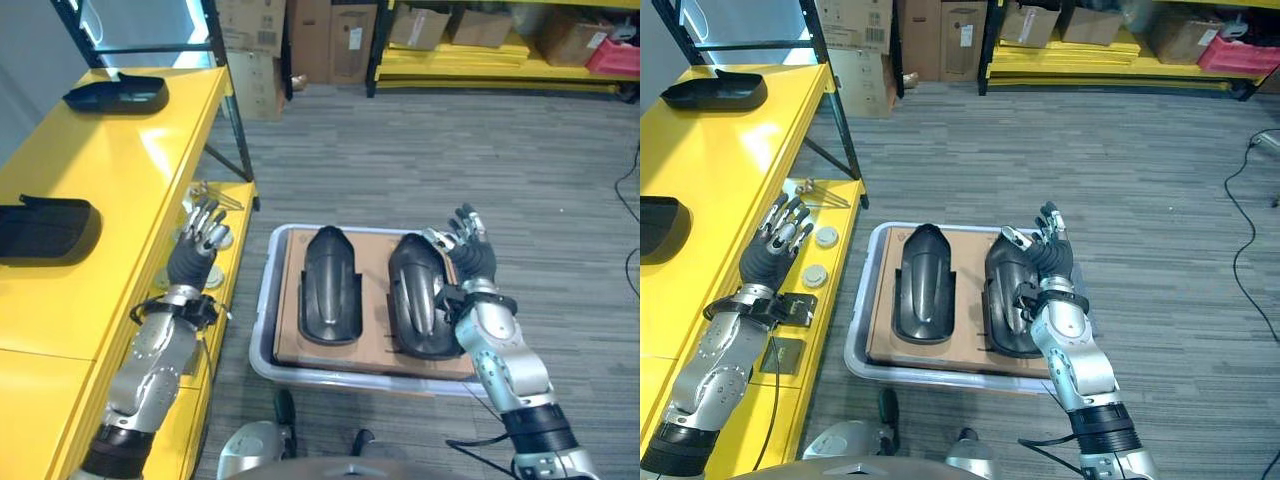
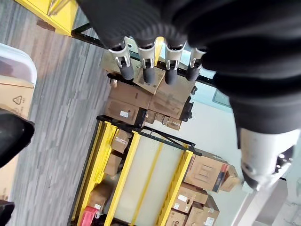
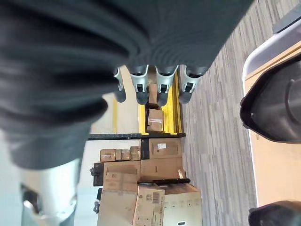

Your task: Move parts from the plastic box to the shelf.

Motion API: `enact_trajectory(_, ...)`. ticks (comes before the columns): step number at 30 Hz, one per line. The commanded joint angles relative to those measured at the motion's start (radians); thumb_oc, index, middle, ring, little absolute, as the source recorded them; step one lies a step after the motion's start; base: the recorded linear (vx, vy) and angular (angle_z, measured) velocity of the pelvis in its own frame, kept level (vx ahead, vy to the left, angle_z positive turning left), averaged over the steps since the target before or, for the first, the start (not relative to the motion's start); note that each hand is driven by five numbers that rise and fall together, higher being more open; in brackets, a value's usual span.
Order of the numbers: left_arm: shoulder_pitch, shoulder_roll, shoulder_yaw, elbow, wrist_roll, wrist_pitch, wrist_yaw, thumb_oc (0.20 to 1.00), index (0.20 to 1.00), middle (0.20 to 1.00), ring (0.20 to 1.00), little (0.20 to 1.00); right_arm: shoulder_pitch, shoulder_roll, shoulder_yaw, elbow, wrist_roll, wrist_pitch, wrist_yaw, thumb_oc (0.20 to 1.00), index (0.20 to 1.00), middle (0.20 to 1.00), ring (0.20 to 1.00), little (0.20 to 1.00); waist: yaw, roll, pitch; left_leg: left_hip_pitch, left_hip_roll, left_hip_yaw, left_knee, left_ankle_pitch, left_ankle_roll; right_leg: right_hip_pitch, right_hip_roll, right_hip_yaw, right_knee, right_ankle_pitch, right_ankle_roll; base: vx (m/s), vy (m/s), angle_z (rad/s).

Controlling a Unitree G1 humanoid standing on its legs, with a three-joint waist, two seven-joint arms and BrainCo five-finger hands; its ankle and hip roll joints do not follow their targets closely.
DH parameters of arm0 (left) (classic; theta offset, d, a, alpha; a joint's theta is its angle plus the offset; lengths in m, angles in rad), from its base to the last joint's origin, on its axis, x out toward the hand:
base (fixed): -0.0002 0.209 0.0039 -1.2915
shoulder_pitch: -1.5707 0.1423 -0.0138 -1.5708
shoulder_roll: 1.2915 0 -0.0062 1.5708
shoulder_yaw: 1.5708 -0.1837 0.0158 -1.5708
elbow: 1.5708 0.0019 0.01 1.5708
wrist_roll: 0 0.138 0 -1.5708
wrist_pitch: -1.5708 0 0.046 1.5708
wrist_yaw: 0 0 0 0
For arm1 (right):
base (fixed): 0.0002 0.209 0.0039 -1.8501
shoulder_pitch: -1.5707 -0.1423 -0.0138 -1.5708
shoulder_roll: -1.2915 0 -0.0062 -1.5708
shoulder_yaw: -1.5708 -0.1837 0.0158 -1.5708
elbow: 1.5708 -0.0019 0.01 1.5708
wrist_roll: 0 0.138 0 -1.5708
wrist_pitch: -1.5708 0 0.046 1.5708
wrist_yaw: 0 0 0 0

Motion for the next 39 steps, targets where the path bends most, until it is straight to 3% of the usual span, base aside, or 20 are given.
enact_trajectory(1, -0.024, 0.010, 0.036, -0.041, 0.011, -0.029, -0.016, 1.000, 1.000, 1.000, 1.000, 1.000, -0.024, -0.005, -0.017, -0.042, -0.035, -0.035, -0.026, 1.000, 1.000, 1.000, 1.000, 1.000, 0.016, -0.001, -0.043, 0.099, 0.057, 0.018, -0.002, -0.132, -0.054, -0.087, -0.001, -0.029, -0.006, 0.033, 0.011, 0.00, 0.000, 0.00)
enact_trajectory(5, -0.018, 0.008, 0.036, -0.044, 0.019, -0.023, -0.025, 1.000, 1.000, 1.000, 1.000, 1.000, -0.018, -0.007, -0.024, -0.045, -0.096, -0.031, -0.049, 1.000, 1.000, 1.000, 1.000, 1.000, 0.014, -0.001, -0.046, 0.101, 0.057, 0.021, -0.002, -0.134, -0.053, -0.086, -0.001, -0.028, -0.006, 0.033, 0.012, 0.01, 0.000, 0.00)
enact_trajectory(9, -0.013, 0.017, 0.041, -0.045, 0.014, -0.023, -0.033, 1.000, 1.000, 1.000, 1.000, 1.000, -0.018, -0.040, -0.038, -0.038, -0.272, 0.001, -0.090, 1.000, 1.000, 1.000, 1.000, 1.000, 0.015, 0.000, -0.047, 0.103, 0.058, 0.022, -0.002, -0.139, -0.053, -0.086, -0.002, -0.028, -0.006, 0.032, 0.014, 0.08, 0.013, 0.00)
enact_trajectory(13, -0.003, 0.021, 0.040, -0.042, 0.012, -0.032, -0.065, 1.000, 1.000, 1.000, 1.000, 1.000, -0.037, -0.076, -0.049, 0.043, -0.381, 0.026, -0.169, 1.000, 1.000, 1.000, 1.000, 1.000, 0.029, 0.004, -0.044, 0.096, 0.055, 0.015, -0.002, -0.141, -0.052, -0.083, -0.006, -0.038, -0.006, 0.032, 0.014, 0.08, 0.019, -0.01)
enact_trajectory(15, -0.007, 0.031, 0.022, -0.047, -0.009, -0.063, -0.096, 1.000, 1.000, 1.000, 1.000, 1.000, -0.100, -0.119, -0.064, 0.196, -0.429, 0.012, -0.285, 1.000, 1.000, 1.000, 1.000, 1.000, 0.057, 0.019, -0.013, 0.056, 0.052, -0.006, 0.004, -0.125, -0.052, -0.106, -0.019, -0.060, -0.002, 0.038, 0.015, -0.02, 0.058, 0.01)
enact_trajectory(17, -0.052, 0.044, -0.003, -0.040, -0.039, -0.102, -0.112, 1.000, 1.000, 1.000, 1.000, 1.000, -0.213, -0.176, -0.089, 0.325, -0.401, -0.001, -0.347, 1.000, 1.000, 1.000, 1.000, 1.000, 0.079, 0.037, 0.040, -0.012, 0.048, -0.035, 0.025, -0.113, -0.053, -0.155, -0.031, -0.074, 0.018, 0.037, 0.013, -0.23, 0.075, 0.20)
enact_trajectory(24, -0.104, 0.068, -0.028, -0.034, -0.068, -0.138, -0.124, 1.000, 1.000, 1.000, 1.000, 1.000, -0.361, -0.243, -0.090, 0.508, -0.316, 0.026, -0.411, 1.000, 1.000, 1.000, 1.000, 1.000, 0.116, 0.067, 0.123, -0.093, 0.037, -0.089, 0.043, -0.088, -0.057, -0.198, -0.046, -0.103, 0.028, 0.040, 0.012, -0.11, 0.010, 0.20)
enact_trajectory(33, -0.075, 0.065, -0.048, -0.031, -0.075, -0.177, -0.130, 1.000, 1.000, 1.000, 1.000, 1.000, -0.331, -0.215, -0.087, 0.544, -0.264, 0.062, -0.393, 1.000, 1.000, 1.000, 1.000, 1.000, 0.114, 0.085, 0.155, -0.097, 0.032, -0.099, 0.036, -0.077, -0.057, -0.205, -0.057, -0.113, 0.041, 0.037, 0.013, 0.01, 0.045, 0.14)
enact_trajectory(39, -0.066, 0.050, -0.058, -0.032, -0.059, -0.182, -0.128, 1.000, 1.000, 1.000, 1.000, 1.000, -0.259, -0.178, -0.096, 0.549, -0.277, 0.042, -0.395, 1.000, 1.000, 1.000, 1.000, 1.000, 0.099, 0.080, 0.166, -0.083, 0.036, -0.085, 0.035, -0.082, -0.055, -0.204, -0.058, -0.103, 0.045, 0.041, 0.015, 0.00, 0.011, 0.00)
